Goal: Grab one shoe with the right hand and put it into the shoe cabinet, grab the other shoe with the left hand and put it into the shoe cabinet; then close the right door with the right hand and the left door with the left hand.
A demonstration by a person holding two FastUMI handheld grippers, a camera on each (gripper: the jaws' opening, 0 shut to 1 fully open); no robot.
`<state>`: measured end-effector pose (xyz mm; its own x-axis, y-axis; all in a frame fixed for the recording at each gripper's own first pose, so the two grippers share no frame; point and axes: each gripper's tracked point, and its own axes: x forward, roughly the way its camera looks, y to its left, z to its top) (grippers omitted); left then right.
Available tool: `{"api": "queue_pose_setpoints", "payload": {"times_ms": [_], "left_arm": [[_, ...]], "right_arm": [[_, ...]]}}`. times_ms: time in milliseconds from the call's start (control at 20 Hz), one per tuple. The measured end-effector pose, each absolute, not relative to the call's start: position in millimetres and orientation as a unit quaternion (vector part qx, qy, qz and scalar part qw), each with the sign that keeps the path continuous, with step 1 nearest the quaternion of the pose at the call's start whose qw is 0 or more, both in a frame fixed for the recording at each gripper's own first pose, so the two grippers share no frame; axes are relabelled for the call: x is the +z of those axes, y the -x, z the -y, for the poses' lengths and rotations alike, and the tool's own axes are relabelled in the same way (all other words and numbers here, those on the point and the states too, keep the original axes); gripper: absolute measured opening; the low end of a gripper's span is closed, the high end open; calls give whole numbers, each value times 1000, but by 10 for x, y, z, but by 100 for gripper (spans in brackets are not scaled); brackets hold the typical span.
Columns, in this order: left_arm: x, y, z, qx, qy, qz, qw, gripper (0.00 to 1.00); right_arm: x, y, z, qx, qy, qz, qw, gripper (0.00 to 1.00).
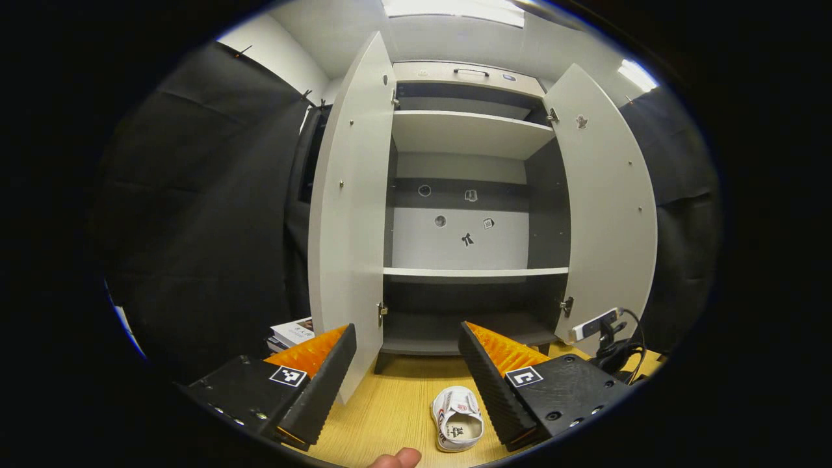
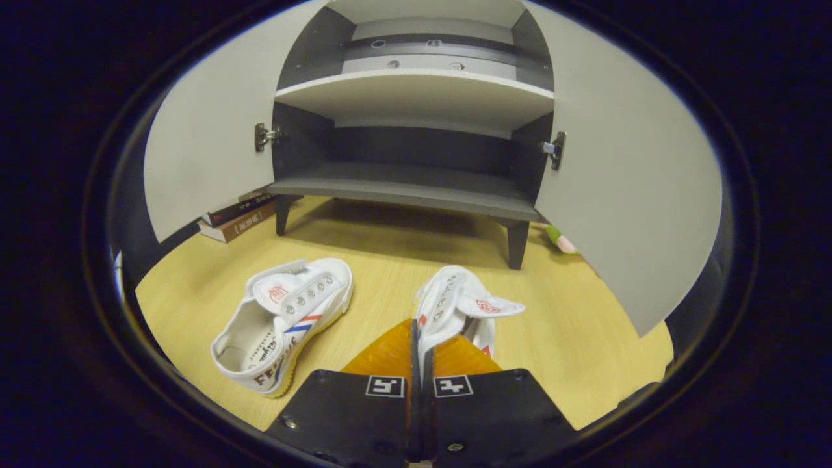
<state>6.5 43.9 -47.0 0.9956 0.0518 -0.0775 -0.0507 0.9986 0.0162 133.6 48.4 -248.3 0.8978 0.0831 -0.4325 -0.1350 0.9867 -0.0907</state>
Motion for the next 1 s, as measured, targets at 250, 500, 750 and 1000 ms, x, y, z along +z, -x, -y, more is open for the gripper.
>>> {"api": "queue_pose_setpoints", "payload": {"times_ms": [250,500,750,1000], "left_arm": [[-476,-55,-357,19,-3,-36,999,95],[-474,-43,-320,17,-1,-34,999,95],[-488,7,-302,16,2,-35,999,95],[-477,60,-320,16,-8,-43,999,95]], "right_arm": [[-1492,-1242,-557,70,48,-143,986,3],[-306,-1444,-742,92,46,-65,993,3],[610,-2196,-747,79,52,-41,995,4],[939,-3124,-763,60,78,-85,992,3]]}}
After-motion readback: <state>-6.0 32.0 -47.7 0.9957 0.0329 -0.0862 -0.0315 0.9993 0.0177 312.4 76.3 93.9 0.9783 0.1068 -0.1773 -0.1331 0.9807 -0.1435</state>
